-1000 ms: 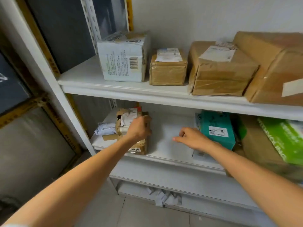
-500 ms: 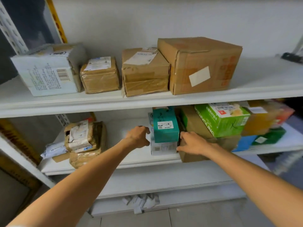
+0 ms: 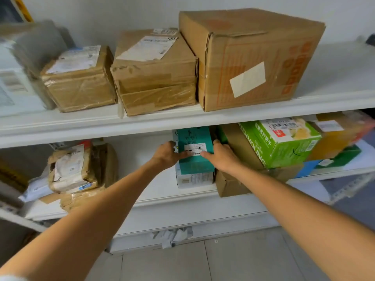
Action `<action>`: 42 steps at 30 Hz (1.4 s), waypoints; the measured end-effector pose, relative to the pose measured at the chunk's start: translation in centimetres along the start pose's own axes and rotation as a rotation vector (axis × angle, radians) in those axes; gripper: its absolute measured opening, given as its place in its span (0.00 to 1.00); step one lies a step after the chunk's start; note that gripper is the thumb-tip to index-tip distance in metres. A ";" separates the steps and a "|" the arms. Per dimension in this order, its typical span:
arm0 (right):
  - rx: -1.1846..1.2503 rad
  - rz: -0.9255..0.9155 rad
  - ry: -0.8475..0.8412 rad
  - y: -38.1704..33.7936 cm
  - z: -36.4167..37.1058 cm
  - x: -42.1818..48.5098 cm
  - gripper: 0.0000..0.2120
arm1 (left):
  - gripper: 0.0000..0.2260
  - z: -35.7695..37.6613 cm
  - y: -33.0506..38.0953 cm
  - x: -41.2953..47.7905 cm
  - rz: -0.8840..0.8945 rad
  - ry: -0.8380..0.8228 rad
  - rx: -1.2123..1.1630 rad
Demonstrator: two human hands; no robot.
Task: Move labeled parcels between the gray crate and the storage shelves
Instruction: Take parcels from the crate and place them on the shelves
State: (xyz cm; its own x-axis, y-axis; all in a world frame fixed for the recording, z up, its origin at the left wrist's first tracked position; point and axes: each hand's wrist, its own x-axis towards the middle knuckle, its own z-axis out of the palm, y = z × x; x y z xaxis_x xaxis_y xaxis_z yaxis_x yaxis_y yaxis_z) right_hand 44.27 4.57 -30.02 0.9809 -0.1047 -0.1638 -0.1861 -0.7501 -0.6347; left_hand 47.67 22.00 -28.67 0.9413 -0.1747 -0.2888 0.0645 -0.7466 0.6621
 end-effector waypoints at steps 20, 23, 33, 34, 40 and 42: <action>0.389 0.033 -0.036 -0.3 2.4 -3.3 0.43 | 0.29 3.4 -3.5 -4.3 0.003 0.096 -0.544; 0.423 -0.007 0.004 -0.5 4.3 -6.2 0.44 | 0.34 3.5 -5.8 -6.5 0.039 0.069 -0.515; 0.429 0.039 0.041 -1.2 9.2 -11.4 0.45 | 0.35 2.6 -10.3 -10.6 0.108 -0.001 -0.432; 0.418 0.042 0.047 -1.1 9.3 -11.7 0.46 | 0.35 2.6 -10.3 -10.7 0.115 -0.011 -0.430; 0.326 0.041 0.054 1.0 8.9 -13.1 0.48 | 0.34 4.2 -9.6 -11.4 0.173 -0.057 -0.368; 0.307 0.060 0.048 1.9 8.9 -13.7 0.50 | 0.34 5.0 -9.7 -11.7 0.163 -0.061 -0.364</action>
State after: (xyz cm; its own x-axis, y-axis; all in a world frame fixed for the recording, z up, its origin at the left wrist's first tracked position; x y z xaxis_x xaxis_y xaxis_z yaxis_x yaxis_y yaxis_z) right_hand 29.95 10.42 -35.67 0.9680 -0.1788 -0.1762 -0.2444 -0.5104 -0.8245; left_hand 34.35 28.07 -35.16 0.9281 -0.3183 -0.1931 0.0392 -0.4321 0.9010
